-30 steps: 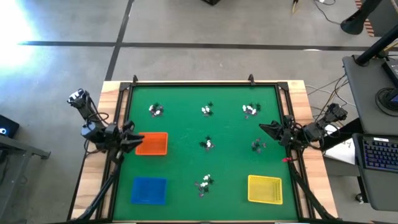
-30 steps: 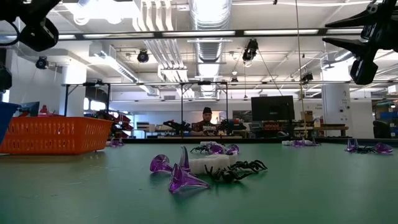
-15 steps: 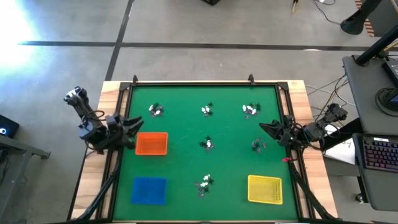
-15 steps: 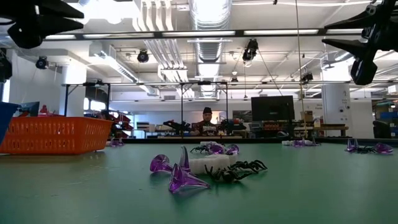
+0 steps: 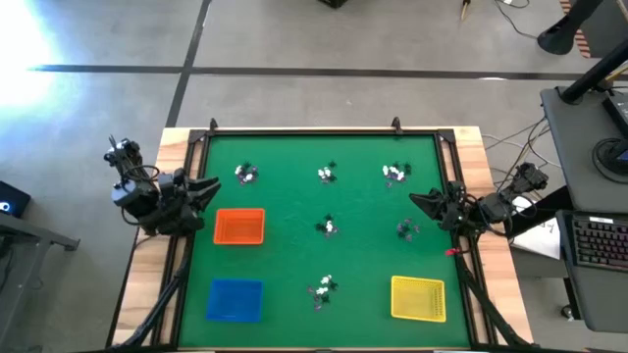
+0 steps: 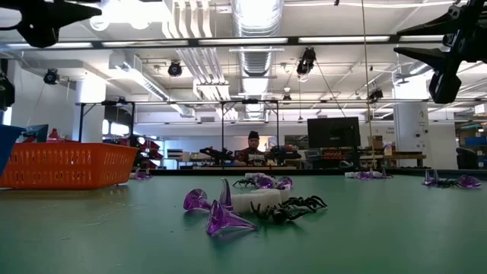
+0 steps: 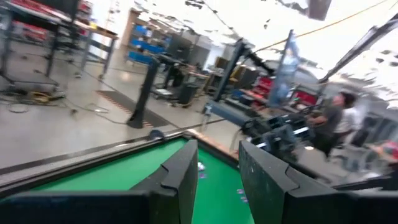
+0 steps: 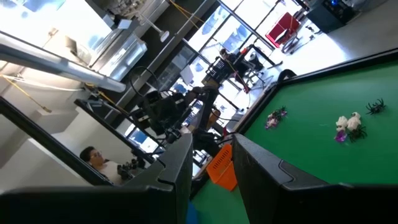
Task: Sort Halloween decoration
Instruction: Put the violet witch hat toy into the orange bin
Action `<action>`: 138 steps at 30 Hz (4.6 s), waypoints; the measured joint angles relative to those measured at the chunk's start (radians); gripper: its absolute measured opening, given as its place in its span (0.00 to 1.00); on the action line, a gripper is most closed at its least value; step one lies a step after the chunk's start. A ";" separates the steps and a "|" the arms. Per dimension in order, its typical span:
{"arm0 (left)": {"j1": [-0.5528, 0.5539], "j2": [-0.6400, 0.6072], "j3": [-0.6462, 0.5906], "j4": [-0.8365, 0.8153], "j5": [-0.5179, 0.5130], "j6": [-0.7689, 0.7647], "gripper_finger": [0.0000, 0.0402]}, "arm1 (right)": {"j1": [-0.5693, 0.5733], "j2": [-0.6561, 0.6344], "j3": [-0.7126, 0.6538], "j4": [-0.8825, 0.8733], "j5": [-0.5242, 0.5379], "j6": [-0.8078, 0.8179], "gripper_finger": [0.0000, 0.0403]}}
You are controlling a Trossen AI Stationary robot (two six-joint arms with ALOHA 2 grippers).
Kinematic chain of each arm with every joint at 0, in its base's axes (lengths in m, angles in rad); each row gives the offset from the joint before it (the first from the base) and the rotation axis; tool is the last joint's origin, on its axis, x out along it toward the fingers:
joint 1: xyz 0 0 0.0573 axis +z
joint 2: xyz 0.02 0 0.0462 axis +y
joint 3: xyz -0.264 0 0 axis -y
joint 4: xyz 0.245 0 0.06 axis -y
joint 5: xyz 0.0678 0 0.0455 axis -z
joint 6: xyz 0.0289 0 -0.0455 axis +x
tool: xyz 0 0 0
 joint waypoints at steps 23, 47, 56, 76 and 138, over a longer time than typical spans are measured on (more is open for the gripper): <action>0.025 -0.013 0.310 -0.209 0.210 0.229 0.25 | -0.054 -0.002 0.000 0.357 -0.130 -0.287 0.26; 0.025 -0.043 0.472 -0.663 0.368 0.035 0.15 | -0.148 0.531 0.401 0.259 -0.350 -0.345 0.26; 0.025 -0.043 0.445 -0.789 0.363 -0.117 0.14 | -0.170 0.824 0.765 -0.171 -0.232 -0.594 0.26; 0.026 -0.042 0.391 -0.929 0.127 -0.200 0.22 | -0.350 1.035 1.092 -0.677 -0.183 -0.354 0.26; 0.027 0.112 0.608 -1.176 0.185 -0.386 0.24 | -0.628 1.172 1.083 -0.690 -0.477 -0.203 0.26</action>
